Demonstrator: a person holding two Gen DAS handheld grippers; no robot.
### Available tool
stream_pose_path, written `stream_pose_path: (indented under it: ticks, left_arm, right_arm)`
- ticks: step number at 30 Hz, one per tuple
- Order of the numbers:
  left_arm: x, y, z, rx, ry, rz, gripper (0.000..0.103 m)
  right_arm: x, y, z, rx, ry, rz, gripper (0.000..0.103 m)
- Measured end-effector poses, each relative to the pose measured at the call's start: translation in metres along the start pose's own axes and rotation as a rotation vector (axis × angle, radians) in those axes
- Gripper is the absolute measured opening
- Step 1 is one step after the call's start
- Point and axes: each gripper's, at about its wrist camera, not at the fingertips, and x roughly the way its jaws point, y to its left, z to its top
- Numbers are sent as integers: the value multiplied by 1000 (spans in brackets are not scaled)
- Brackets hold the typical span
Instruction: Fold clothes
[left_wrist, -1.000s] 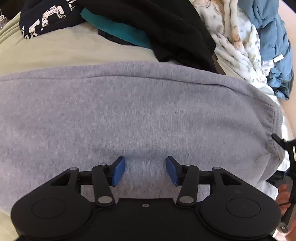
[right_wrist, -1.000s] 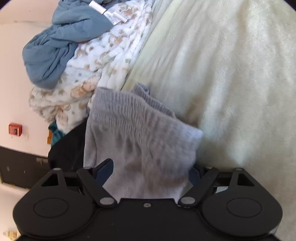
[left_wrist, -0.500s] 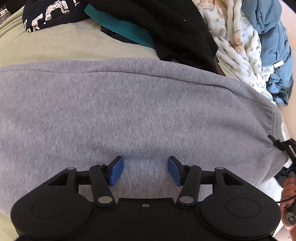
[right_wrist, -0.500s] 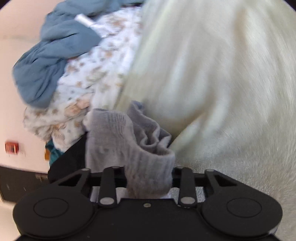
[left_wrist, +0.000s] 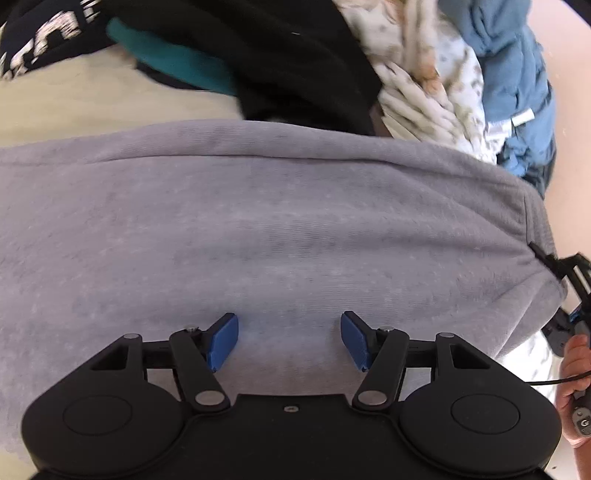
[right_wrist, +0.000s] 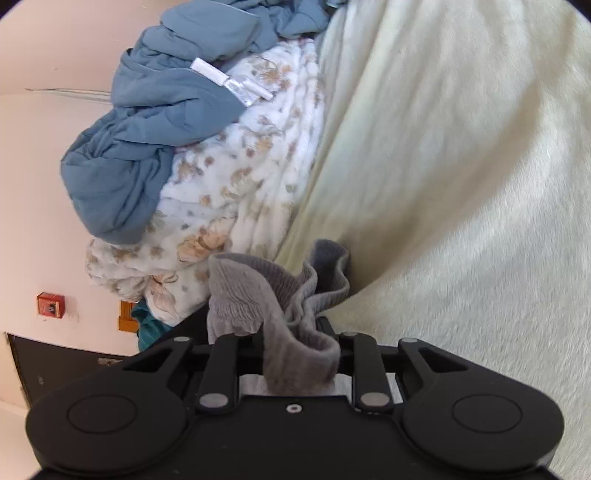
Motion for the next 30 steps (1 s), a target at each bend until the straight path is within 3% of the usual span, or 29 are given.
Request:
stream_pose_path:
  ticks: [5,7,9,10,12,14,16,17,19,20,25,30]
  left_arm:
    - [4,-5,-1,20,-4,36,65]
    - [5,-2,-3,24,-4,29,64]
    - [4,2,-4,29,-3,24,63]
    - [3,2,-3,30,-3,24,62]
    - [3,6,-3,35,2,23,62]
    - [2,7,-3,26,0,21,62]
    - [2,9,-3,9,-3,18,62]
    - [2,9,-4,10,-4,19,62]
    - [2,8,-4,12,-7,22,62]
    - [2,8,-4,17,-6,23,62]
    - [-1,3,-1,31,9,23,62]
    - [-13,-12,11,40,-20,-12,62]
  right_arm:
    - [9,3,-1,-74,16,16,24]
    - [14,-9,-4,-30,23,19,29]
    - [16,-20,-8,9,18,40,48]
    - [16,-23,-11,20,13,50,52]
    - [21,-25,-18,5,31,25,72]
    - [30,-25,-26,-15,74,-4,74]
    - [42,-21,-36,-61,101,-37,72]
    - [47,-18,-40,-86,105,-51,65]
    - [52,-12,-43,-114,98,-61,44]
    - [54,-8,-43,-125,95,-66,25]
    - [47,2,-35,-110,97,-98,20]
    - [28,43,-22,-144,21,-27,19]
